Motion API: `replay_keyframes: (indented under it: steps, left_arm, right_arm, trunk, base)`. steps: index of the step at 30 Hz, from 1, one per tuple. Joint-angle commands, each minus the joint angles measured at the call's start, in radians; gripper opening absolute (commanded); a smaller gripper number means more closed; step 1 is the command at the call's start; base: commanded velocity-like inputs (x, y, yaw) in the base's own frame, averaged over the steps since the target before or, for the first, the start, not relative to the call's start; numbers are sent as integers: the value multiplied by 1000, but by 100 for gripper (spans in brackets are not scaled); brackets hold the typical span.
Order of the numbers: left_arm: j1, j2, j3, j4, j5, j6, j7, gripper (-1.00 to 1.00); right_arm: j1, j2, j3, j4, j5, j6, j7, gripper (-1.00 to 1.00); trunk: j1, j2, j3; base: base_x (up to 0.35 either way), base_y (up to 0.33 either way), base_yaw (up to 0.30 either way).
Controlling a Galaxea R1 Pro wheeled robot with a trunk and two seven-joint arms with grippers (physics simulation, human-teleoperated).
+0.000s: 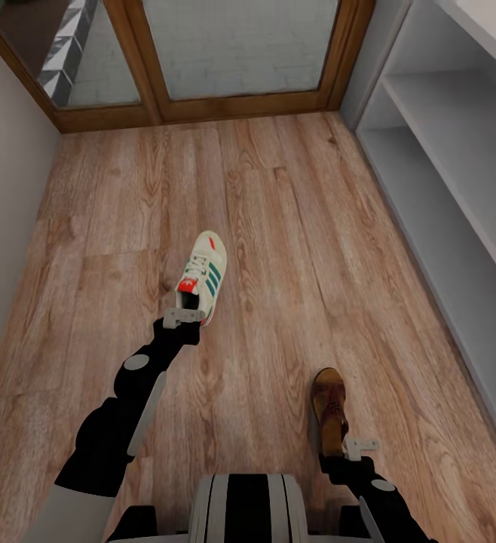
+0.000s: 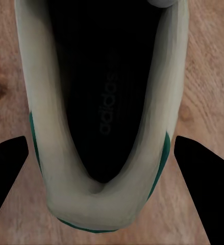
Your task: Pick up the two gym shoes and the two sandals from the corridor floor and place them onto the hallstand (shoe rack) in the corridor, making sure they are on the rack and not on the floor. Arrange them so the two gym shoes are next to each other and the two sandals are next to each other.
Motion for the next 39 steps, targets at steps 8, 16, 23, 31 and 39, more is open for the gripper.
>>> replay_keyframes:
  steps: [8,16,23,31,39]
  left_arm:
    - [54,0,2,2,-1,0,8,-100]
    - [137,-1,3,3,-5,0,9,-100]
    - [165,1,5,3,-3,0,9,-100]
    - [171,2,5,3,0,0,1,-100]
    - [194,3,7,3,1,0,-1,-100]
  right_arm:
    - [0,0,0,-1,-3,0,-1,-100]
    - [0,0,0,0,-3,0,-1,-100]
    - [0,0,1,0,-3,0,-2,-100]
    - [0,1,4,-1,-1,0,-2,-100]
    - [0,2,5,1,5,0,-5,-100]
  trunk:
    - [-4,2,38]
    - [-7,4,81]
    - [-10,5,119]
    - [-14,7,162]
    - [-18,9,206]
  base:
    - [0,0,0]
    - [0,0,0]
    - [0,0,0]
    - [0,0,0]
    - [0,0,0]
